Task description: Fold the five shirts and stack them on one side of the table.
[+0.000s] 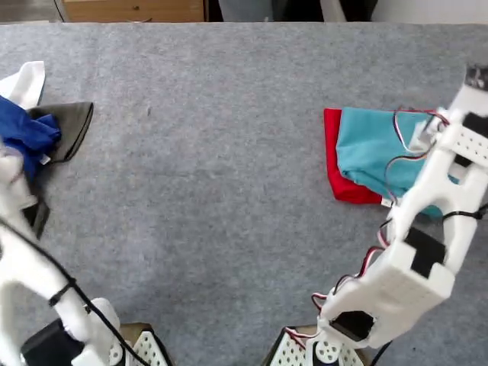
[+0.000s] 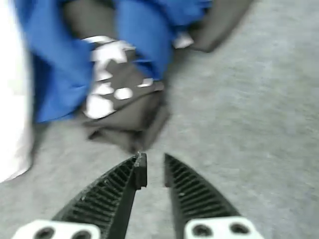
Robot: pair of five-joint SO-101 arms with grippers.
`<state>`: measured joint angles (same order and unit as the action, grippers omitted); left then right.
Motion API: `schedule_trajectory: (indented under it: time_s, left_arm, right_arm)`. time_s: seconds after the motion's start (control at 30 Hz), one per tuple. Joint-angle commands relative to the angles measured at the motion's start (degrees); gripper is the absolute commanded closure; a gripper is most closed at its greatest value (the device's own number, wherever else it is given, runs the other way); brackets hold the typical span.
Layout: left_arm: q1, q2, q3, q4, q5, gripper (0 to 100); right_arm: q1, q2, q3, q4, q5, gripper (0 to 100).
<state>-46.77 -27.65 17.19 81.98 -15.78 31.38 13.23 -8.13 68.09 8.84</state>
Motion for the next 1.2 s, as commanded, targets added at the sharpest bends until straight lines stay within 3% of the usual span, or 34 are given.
schedule_trajectory:
  time_s: [0.0,0.1,0.3,0.43,0.67,0.87,1.03,1.17]
  left_arm:
    - [-11.9,-1.5,-2.1,-4.7,-3.3,81]
    - [-17.9,1.6,-1.9,-13.3,-4.7,80]
    - [-16.0,18.3,-3.2,-28.1,-5.9,76]
    - [-16.7,31.3,-7.9,-36.3,-5.7,77]
    - [-26.8,38.7,-22.5,-34.7,-6.1,76]
    - [-26.9,54.8,-23.1,-41.4,-9.6,76]
    - [-26.9,66.4,-29.1,-39.0,-10.5,77]
    - [-27.7,68.6,-36.8,-32.8,-12.2,96]
  right_arm:
    - [-5.3,-6.9,-3.1,1.1,-0.4,98.4]
    - [-9.9,-9.5,-2.7,1.8,-0.5,98.4]
    - [-18.7,-10.7,-2.7,4.8,-0.5,98.4]
    - [-19.3,-11.4,-4.5,8.5,-0.5,98.4]
    - [-19.4,-14.6,-5.6,15.0,-0.5,98.3]
    - [-22.1,-14.5,-4.0,10.5,-0.3,98.3]
    - [-24.4,-14.5,-0.7,5.7,-0.2,98.3]
    - [-24.3,-14.5,2.3,3.6,-0.1,98.3]
